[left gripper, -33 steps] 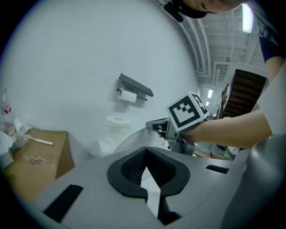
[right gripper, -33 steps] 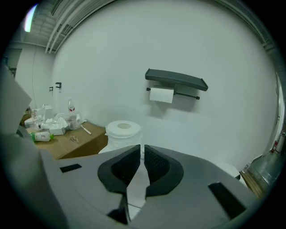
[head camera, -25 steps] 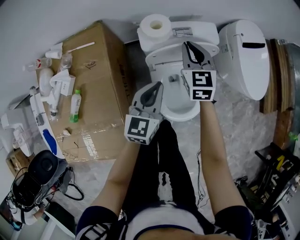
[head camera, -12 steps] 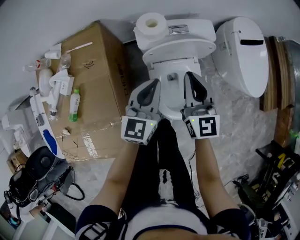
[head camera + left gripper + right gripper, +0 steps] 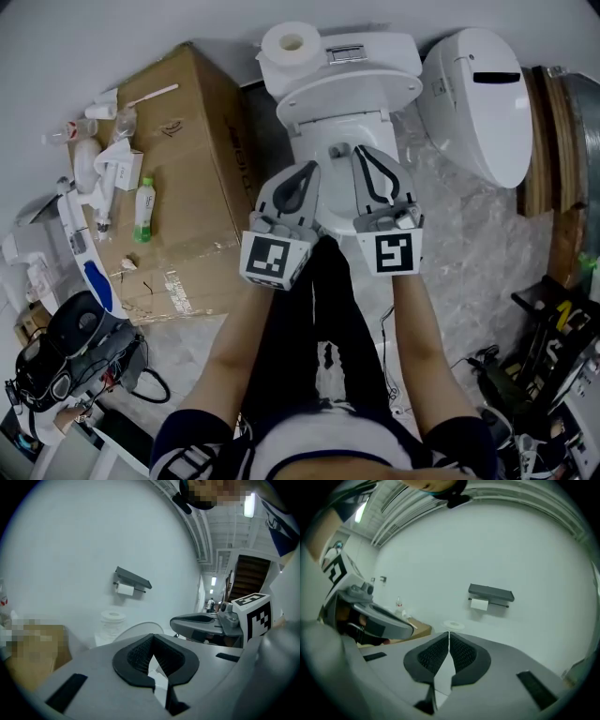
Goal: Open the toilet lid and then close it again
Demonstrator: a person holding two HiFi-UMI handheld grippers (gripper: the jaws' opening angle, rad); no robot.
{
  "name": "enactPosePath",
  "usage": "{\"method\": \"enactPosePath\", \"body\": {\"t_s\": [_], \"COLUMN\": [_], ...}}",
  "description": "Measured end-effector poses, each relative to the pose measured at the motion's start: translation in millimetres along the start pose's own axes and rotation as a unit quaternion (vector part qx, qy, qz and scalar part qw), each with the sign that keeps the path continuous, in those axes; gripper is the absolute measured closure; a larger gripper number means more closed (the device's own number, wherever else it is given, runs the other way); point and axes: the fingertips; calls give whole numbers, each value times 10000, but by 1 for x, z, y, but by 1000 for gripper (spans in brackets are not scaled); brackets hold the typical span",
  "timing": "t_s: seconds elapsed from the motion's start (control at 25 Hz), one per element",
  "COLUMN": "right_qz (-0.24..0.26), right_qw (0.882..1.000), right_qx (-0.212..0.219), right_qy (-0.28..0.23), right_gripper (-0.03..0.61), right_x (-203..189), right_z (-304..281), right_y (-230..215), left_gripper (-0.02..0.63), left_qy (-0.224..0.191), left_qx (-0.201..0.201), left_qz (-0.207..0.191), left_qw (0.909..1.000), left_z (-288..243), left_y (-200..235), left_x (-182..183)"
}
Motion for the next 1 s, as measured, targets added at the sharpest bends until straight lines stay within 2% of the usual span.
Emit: {"method": "enactPosePath", "body": {"t_s": [0.08,0.2,0.28,0.4,0.52,0.76,0.8,0.88,1.0], "right_qz": [711,1476,2057,2680,3003,3300,3354,3535,3950], "right_qw": [9971,9889,9785,9624,9507,9355,9322,9220,9002], "right_qx": [56,27,56,142,173,323,386,509,588], "right_qy": [274,153,154,419,754,1222,1305,1496,1739], "right_gripper": [565,565,565,563,563,560,540,482,481], "right_x": [-3,4,8,4,-4,-23,-27,-35,-42], "right_z": [-5,-15,-24,-40,-53,-77,-82,-91,-103], "right_y": [-2,-8,-11,-19,-31,-45,-46,-48,-56], "left_gripper": [607,607,607,607,607,607,607,607,607], "left_qy": [-9,-24,2,26,38,196,225,256,292], "left_qx": [6,10,22,30,3,-29,-40,-58,-72], "left_qz": [4,1,48,55,53,15,7,17,38], "left_qw": [10000,10000,10000,10000,10000,9998,9997,9997,9995], "left_z": [0,0,-1,-4,-8,-15,-16,-18,-21], "left_y": [-1,-1,-1,-2,-2,-2,-2,-1,1], "left_x": [-1,-1,-2,-1,-1,-7,-9,-11,-14]}}
Point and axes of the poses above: the fingertips, and each gripper's own axes: z backward along the fingers, y to its left, x out of its top, and after that the axes turned 7 degrees about -z, right-handed
